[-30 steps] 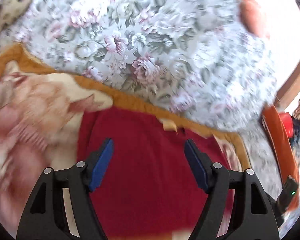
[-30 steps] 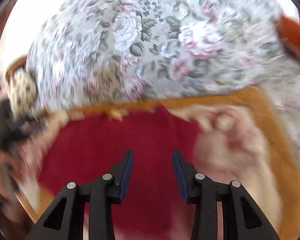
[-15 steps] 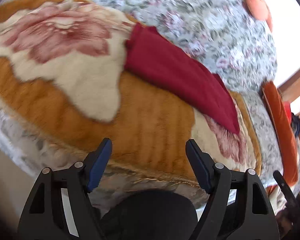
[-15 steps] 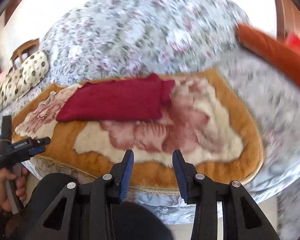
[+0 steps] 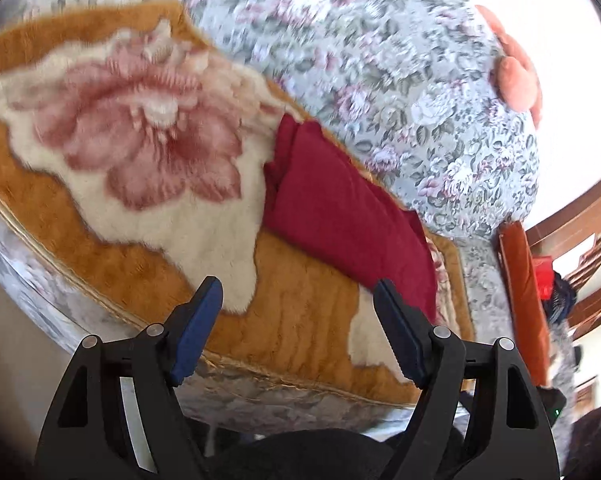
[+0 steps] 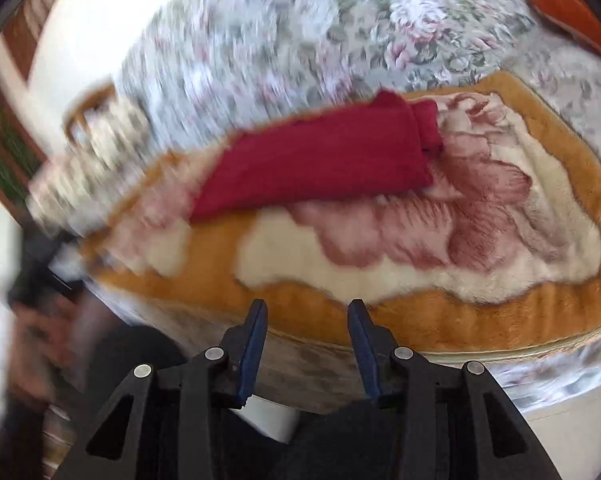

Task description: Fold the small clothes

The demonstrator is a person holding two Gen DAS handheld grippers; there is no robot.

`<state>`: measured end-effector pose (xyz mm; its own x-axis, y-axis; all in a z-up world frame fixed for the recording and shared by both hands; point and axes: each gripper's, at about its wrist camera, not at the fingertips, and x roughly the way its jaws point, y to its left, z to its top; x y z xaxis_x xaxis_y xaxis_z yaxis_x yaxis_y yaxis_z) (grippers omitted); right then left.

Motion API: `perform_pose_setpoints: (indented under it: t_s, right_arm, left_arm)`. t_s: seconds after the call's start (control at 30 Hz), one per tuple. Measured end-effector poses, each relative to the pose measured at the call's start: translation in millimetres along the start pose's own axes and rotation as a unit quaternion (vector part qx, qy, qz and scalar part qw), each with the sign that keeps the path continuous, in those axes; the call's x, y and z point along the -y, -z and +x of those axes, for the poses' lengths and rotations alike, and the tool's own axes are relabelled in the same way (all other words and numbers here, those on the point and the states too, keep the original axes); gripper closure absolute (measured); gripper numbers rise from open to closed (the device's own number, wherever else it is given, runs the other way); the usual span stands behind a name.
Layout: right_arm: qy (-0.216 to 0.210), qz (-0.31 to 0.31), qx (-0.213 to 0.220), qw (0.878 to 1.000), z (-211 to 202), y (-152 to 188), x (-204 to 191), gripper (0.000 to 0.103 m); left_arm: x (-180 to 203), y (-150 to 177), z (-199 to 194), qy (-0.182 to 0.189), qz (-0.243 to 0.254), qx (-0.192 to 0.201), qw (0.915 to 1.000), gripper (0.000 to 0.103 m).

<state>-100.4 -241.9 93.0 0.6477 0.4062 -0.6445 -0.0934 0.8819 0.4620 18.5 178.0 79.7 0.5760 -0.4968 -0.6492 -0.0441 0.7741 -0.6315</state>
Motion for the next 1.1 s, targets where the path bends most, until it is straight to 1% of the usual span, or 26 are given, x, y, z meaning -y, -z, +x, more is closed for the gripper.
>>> perform_pose_setpoints:
  t_s: [0.03, 0.07, 0.1, 0.13, 0.17, 0.2, 0.23, 0.3, 0.33, 0.37, 0.43, 0.47, 0.5, 0.57, 0.6, 0.63, 0.7, 0.73, 0.8, 0.87, 0.9, 0.93, 0.97, 1.03, 1.07, 1.1]
  right_arm:
    - [-0.007, -0.006, 0.015, 1.0, -1.7, 2.1, 0.1, 0.061]
    - [-0.01, -0.011, 0.018, 1.0, 4.4, 3.9, -1.0, 0.061]
    - [-0.016, -0.012, 0.008, 1.0, 16.5, 9.0, 5.3, 0.061]
    - [-0.024, 0.007, -0.017, 1.0, 29.5, 11.5, 14.8, 0.061]
    - [-0.031, 0.034, -0.037, 0.998, 37.2, 8.4, 21.7, 0.061]
    - [-0.037, 0.052, -0.039, 0.997, 37.9, 8.1, 28.7, 0.061]
    - [-0.046, 0.068, -0.031, 0.996, 36.8, 7.5, 33.9, 0.061]
    - [-0.053, 0.068, -0.026, 0.996, 43.5, 10.1, 38.2, 0.061]
    - [-0.047, 0.059, -0.032, 0.997, 51.4, 12.6, 38.7, 0.061]
    - [-0.04, 0.052, -0.038, 0.997, 57.6, 14.9, 39.2, 0.061]
    - [-0.021, 0.05, -0.052, 0.997, 70.7, 13.5, 45.8, 0.061]
    - [-0.024, 0.06, -0.057, 0.996, 76.8, 11.6, 52.1, 0.061]
    - [-0.032, 0.068, -0.061, 0.995, 81.1, 10.9, 55.4, 0.061]
    - [-0.06, 0.098, -0.075, 0.99, 92.5, 10.3, 63.1, 0.061]
    - [-0.065, 0.103, -0.08, 0.989, 94.7, 11.7, 66.2, 0.061]
    - [-0.065, 0.099, -0.081, 0.99, 94.8, 12.7, 65.6, 0.061]
    - [-0.061, 0.082, -0.077, 0.992, 95.3, 16.0, 62.7, 0.061]
    - [-0.063, 0.08, -0.074, 0.992, 94.9, 16.7, 62.7, 0.061]
    - [-0.072, 0.089, -0.072, 0.991, 93.4, 17.7, 67.4, 0.061]
    - [-0.076, 0.101, -0.072, 0.989, 92.1, 19.6, 72.2, 0.063]
    - [-0.074, 0.101, -0.072, 0.99, 92.1, 19.6, 71.4, 0.063]
    - [-0.068, 0.096, -0.072, 0.99, 92.3, 19.5, 68.8, 0.063]
    - [-0.063, 0.09, -0.072, 0.991, 92.8, 19.3, 66.1, 0.063]
    - [-0.053, 0.08, -0.073, 0.993, 92.4, 20.2, 62.8, 0.063]
    - [-0.051, 0.077, -0.072, 0.993, 92.3, 20.6, 62.5, 0.063]
    - [-0.049, 0.076, -0.072, 0.993, 92.2, 20.6, 62.1, 0.063]
  left_arm:
    - [-2.7, -0.3, 11.9, 0.012, -0.014, -0.015, 0.9997, 0.025]
    - [-5.2, -0.2, 24.0, 0.024, -0.025, -0.03, 0.9989, 0.025]
    - [-6.0, 1.0, 33.5, 0.036, -0.032, -0.042, 0.998, 0.025]
    - [-6.9, 3.0, 48.0, 0.063, -0.048, -0.058, 0.9952, 0.025]
    - [-8.7, 4.1, 59.8, 0.091, -0.064, -0.067, 0.9915, 0.025]
    - [-10.6, 4.4, 68.9, 0.118, -0.083, -0.071, 0.9869, 0.025]
    - [-12.7, 4.8, 79.9, 0.148, -0.109, -0.072, 0.9803, 0.025]
    - [-18.6, 2.6, 99.5, 0.184, -0.152, -0.062, 0.969, 0.025]
    - [-21.4, 0.4, 108.5, 0.188, -0.165, -0.055, 0.9666, 0.025]
    - [-26.9, -2.0, 117.8, 0.177, -0.178, -0.048, 0.9668, 0.025]
    - [-30.8, -7.8, 124.0, 0.178, -0.193, -0.028, 0.9647, 0.025]
    - [-28.5, -12.9, 123.0, 0.176, -0.193, -0.006, 0.9652, 0.025]
    - [-26.0, -18.1, 123.2, 0.166, -0.194, 0.006, 0.9668, 0.025]
    - [-23.1, -26.6, 124.9, 0.162, -0.191, 0.027, 0.9677, 0.025]
    - [-21.2, -33.0, 127.8, 0.157, -0.182, 0.032, 0.9702, 0.025]
    - [-22.4, -37.2, 133.4, 0.153, -0.182, 0.033, 0.9708, 0.025]
    - [-27.1, -40.8, 139.5, 0.156, -0.192, 0.036, 0.9682, 0.025]
    - [-25.6, -41.5, 142.5, 0.157, -0.19, 0.04, 0.9684, 0.025]
    - [-24.8, -36.6, 139.1, 0.159, -0.176, 0.053, 0.97, 0.026]
    - [-28.3, -25.4, 131.3, 0.16, -0.186, 0.064, 0.9674, 0.029]
    - [-28.7, -20.5, 128.4, 0.154, -0.191, 0.066, 0.9672, 0.029]
    - [-27.8, -15.8, 127.1, 0.138, -0.196, 0.059, 0.9691, 0.029]
    - [-24.9, -14.0, 131.1, 0.115, -0.198, 0.038, 0.9726, 0.029]
    - [-16.1, -19.3, 136.6, 0.081, -0.182, 0.02, 0.9797, 0.028]
    - [-13.8, -21.9, 139.6, 0.071, -0.183, 0.015, 0.9804, 0.026]
    - [-9.7, -27.3, 143.6, 0.06, -0.184, 0.009, 0.9811, 0.021]
